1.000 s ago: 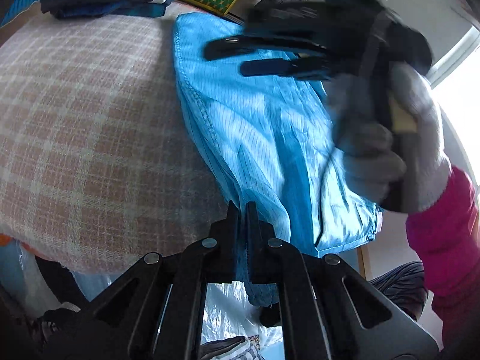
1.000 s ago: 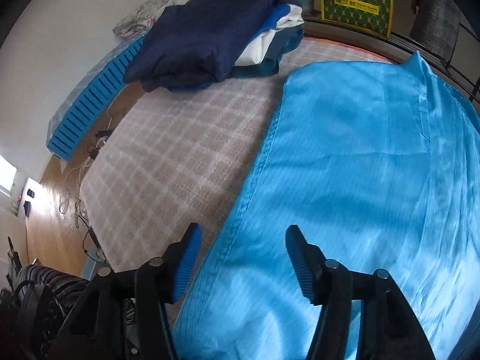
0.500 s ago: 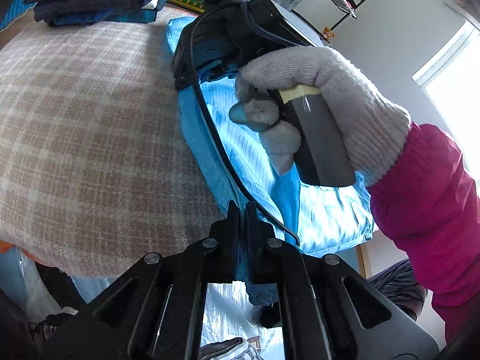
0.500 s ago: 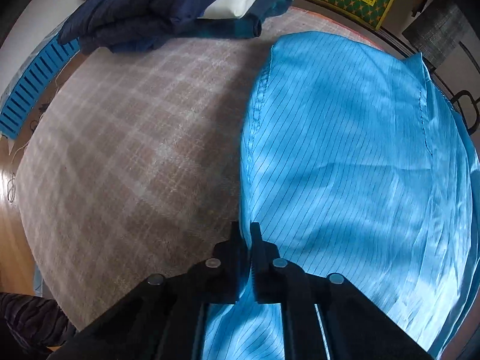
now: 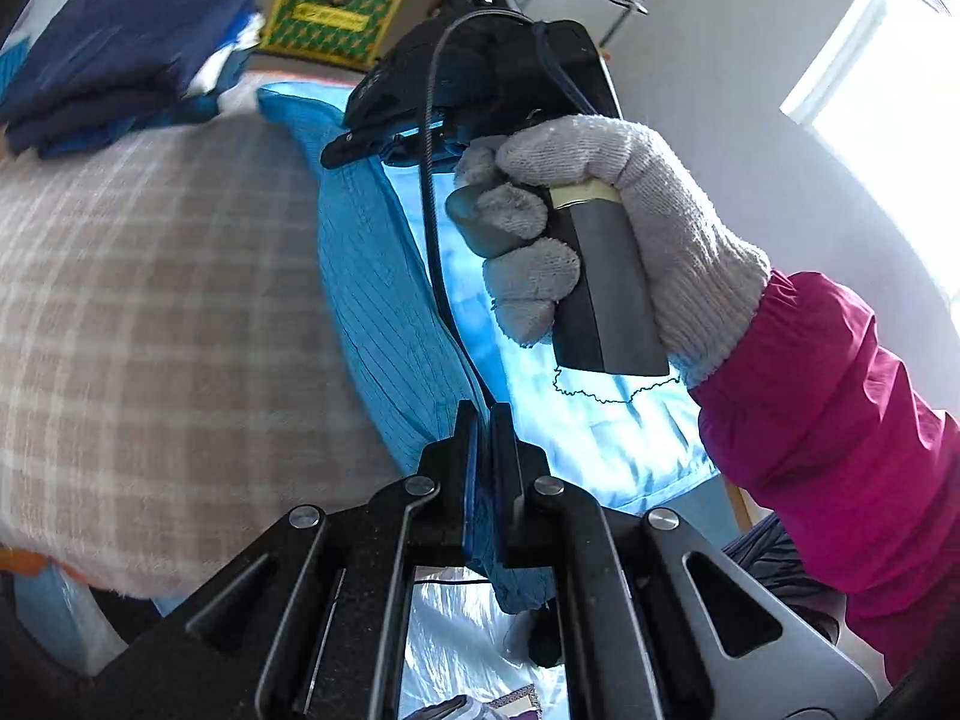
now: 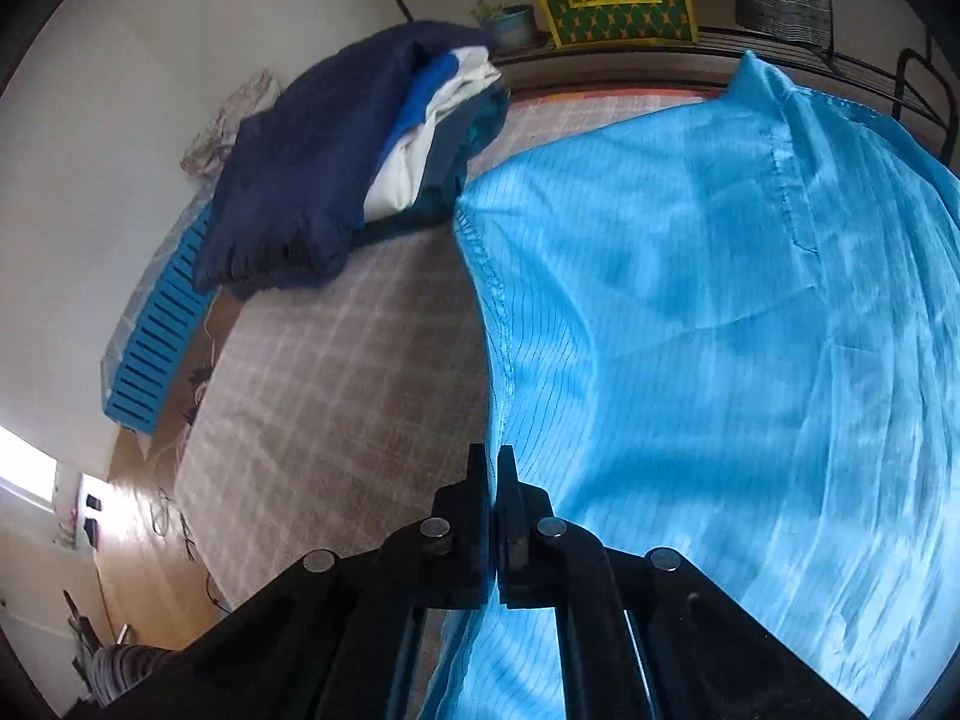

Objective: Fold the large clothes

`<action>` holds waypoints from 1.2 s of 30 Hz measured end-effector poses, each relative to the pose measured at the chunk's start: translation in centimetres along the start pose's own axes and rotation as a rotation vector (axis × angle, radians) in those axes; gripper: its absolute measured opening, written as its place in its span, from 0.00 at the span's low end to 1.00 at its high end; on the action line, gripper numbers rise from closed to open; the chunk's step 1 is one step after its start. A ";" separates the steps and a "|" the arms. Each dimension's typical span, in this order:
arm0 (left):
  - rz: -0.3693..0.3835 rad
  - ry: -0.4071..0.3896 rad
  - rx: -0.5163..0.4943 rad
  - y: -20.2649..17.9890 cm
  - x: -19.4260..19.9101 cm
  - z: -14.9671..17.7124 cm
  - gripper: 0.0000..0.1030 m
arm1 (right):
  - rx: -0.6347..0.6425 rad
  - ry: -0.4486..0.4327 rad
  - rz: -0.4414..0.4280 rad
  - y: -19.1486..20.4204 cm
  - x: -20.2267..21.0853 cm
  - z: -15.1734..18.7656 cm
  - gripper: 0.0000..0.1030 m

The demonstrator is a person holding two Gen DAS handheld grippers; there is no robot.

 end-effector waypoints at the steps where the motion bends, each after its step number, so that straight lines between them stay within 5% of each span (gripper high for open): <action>1: 0.001 0.004 -0.023 -0.8 -0.2 -0.1 0.01 | -0.019 -0.016 -0.009 -0.7 0.7 -0.4 0.00; 9: 0.021 0.085 -0.201 -7.2 -4.1 1.0 0.01 | -0.281 -0.124 -0.065 -11.4 5.8 1.6 0.00; 17: 0.026 0.204 -0.271 -10.0 -8.7 4.2 0.01 | -0.422 -0.094 -0.037 -17.3 5.0 5.0 0.00; 27: 0.110 0.235 -0.230 -10.6 -7.3 4.6 0.01 | -0.298 -0.083 0.015 -16.5 5.2 3.6 0.00; 29: 0.100 0.232 -0.256 -10.2 -5.5 5.1 0.01 | -0.293 -0.065 0.021 -16.7 5.7 4.2 0.07; 31: 0.096 0.232 -0.260 -9.3 -3.5 5.6 0.01 | -0.285 -0.057 0.028 -16.4 6.8 4.8 0.30; 36: 0.075 0.182 -0.186 -5.2 0.9 5.3 0.08 | -0.136 -0.055 0.122 -13.8 11.8 7.6 0.31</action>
Point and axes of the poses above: each gripper's, at about its wrist camera, not at the fingertips, and x roughly against the way its jaws point, y to its left, z to its underside, the point moved 9 cm from there along -x, roughly the way its jaws point, and after that the axes turned 5 degrees about -z, right-handed, at the moved point
